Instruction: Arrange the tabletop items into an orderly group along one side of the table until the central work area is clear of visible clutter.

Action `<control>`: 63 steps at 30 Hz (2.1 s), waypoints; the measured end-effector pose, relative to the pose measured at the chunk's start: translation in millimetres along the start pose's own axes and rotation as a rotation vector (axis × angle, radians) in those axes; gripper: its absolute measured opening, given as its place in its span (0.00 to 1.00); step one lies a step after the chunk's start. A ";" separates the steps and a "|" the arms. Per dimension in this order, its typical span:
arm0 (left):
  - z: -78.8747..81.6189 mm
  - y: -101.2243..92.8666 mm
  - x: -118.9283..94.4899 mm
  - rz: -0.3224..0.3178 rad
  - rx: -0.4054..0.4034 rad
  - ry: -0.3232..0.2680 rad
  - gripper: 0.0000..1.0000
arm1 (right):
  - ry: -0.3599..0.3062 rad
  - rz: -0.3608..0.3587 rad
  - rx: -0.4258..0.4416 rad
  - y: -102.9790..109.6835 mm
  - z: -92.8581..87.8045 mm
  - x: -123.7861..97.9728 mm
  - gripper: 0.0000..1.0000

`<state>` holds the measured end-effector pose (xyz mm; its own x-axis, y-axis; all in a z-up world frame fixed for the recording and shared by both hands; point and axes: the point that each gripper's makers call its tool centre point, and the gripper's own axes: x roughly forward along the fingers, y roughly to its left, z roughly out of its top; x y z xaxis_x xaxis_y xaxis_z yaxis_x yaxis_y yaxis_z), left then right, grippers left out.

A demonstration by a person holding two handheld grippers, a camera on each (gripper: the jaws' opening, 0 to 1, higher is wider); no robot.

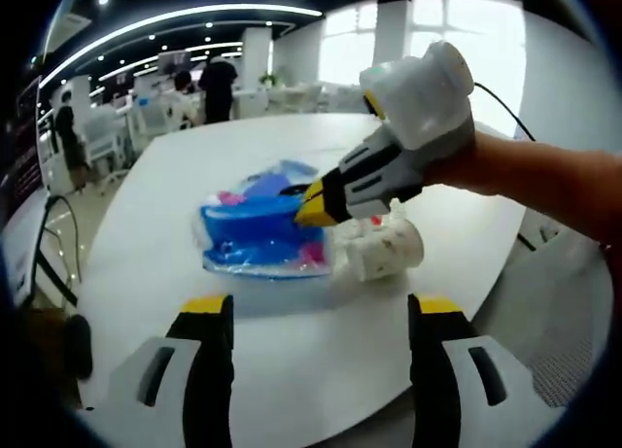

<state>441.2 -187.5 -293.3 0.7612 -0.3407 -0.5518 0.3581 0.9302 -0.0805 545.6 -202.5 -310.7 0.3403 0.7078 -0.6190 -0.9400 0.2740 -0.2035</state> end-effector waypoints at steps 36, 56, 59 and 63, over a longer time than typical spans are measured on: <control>0.4 -9.5 0.9 -0.041 0.019 -0.004 0.71 | 0.050 -0.087 0.042 -65.8 -63.7 -115.0 0.01; 28.6 -23.3 -6.6 -0.097 0.061 -0.150 0.70 | 0.104 -0.178 0.105 -130.7 -137.9 -194.1 0.01; 33.2 -23.5 -9.3 -0.093 0.071 -0.174 0.70 | 0.114 -0.174 0.107 -137.8 -150.0 -203.8 0.01; 36.6 -23.0 -10.6 -0.086 0.076 -0.191 0.69 | 0.130 -0.169 0.091 -150.0 -167.5 -215.6 0.01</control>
<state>444.7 -210.4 -255.2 0.8122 -0.4446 -0.3776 0.4602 0.8862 -0.0537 609.0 -505.2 -273.8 0.4810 0.5583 -0.6760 -0.8617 0.4432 -0.2472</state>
